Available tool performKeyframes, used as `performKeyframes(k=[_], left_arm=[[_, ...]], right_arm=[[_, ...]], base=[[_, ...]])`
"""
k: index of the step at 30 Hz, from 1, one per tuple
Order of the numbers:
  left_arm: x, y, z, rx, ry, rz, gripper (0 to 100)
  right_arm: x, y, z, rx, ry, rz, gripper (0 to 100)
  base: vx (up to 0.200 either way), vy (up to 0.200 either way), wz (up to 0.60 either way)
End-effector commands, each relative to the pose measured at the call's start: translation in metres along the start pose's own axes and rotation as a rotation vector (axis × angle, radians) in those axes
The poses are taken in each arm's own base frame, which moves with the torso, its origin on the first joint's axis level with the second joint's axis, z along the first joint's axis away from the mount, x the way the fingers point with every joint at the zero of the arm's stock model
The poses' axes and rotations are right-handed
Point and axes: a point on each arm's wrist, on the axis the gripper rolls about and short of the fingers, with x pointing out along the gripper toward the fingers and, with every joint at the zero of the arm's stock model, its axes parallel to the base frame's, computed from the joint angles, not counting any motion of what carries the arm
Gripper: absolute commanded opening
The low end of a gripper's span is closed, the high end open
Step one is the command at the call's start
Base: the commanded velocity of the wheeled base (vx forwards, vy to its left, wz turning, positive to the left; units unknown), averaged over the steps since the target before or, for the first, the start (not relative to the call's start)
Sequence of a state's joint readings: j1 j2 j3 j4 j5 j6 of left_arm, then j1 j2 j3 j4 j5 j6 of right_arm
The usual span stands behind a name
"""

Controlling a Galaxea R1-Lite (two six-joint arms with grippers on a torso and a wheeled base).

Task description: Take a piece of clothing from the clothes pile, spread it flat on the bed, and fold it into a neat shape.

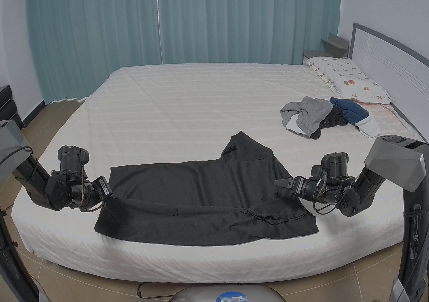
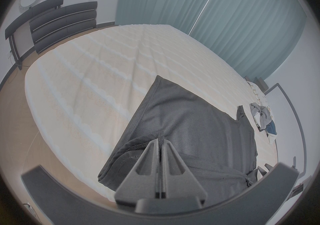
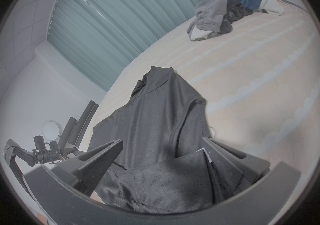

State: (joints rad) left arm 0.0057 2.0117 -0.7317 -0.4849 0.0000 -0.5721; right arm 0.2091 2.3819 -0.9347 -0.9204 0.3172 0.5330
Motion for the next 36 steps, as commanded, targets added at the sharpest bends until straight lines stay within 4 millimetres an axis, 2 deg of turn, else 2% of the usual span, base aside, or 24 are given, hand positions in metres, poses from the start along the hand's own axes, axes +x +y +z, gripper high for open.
performKeyframes(k=[1, 8, 14, 23, 36], left_arm=[[0.0, 0.0, 0.0, 0.0, 0.001, 0.001, 0], [0.0, 0.0, 0.0, 0.0, 0.001, 0.001, 0], [0.0, 0.0, 0.0, 0.0, 0.001, 0.001, 0], [0.0, 0.0, 0.001, -0.001, -0.002, 0.0, 0], [0.0, 0.001, 0.001, -0.003, -0.002, 0.002, 0]], right_arm=[[-0.002, 0.002, 0.005, -0.003, -0.019, 0.004, 100], [-0.002, 0.001, 0.004, -0.001, -0.007, 0.002, 100], [0.015, -0.005, 0.0, -0.003, -0.008, 0.008, 100], [0.02, -0.012, -0.008, 0.018, 0.014, 0.0, 100], [0.012, -0.022, -0.013, 0.035, 0.016, -0.016, 100]], base=[[0.0, 0.0, 0.0], [0.0, 0.0, 0.0], [0.0, 0.0, 0.0], [0.0, 0.0, 0.0], [0.0, 0.0, 0.0]])
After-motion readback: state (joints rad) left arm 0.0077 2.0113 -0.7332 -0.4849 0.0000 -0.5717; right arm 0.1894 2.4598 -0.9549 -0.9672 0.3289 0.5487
